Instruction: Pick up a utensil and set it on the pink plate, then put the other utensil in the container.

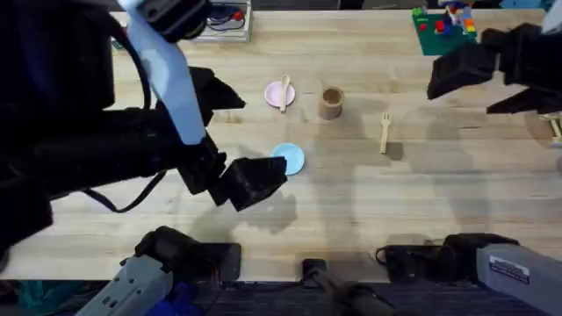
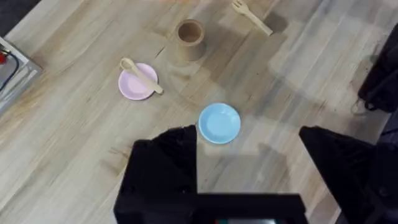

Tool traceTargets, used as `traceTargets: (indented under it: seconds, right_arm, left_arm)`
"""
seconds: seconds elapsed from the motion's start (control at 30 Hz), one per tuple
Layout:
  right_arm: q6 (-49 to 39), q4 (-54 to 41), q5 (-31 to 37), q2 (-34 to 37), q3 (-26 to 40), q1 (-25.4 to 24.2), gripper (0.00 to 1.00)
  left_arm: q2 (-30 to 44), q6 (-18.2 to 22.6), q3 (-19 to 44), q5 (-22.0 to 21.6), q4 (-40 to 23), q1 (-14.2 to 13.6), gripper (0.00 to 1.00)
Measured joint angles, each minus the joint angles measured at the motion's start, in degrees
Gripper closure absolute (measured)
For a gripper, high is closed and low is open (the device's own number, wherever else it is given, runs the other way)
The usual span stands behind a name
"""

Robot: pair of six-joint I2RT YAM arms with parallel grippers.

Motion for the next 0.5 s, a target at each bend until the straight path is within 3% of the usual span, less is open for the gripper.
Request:
traceTargets:
  seconds: [0.5]
  right_arm:
    - [4.2, 2.0, 0.0, 11.2, 0.0, 3.2, 0.005]
  left_arm:
    - [0.0, 0.2, 0.0, 0.1, 1.3, 0.0, 0.007]
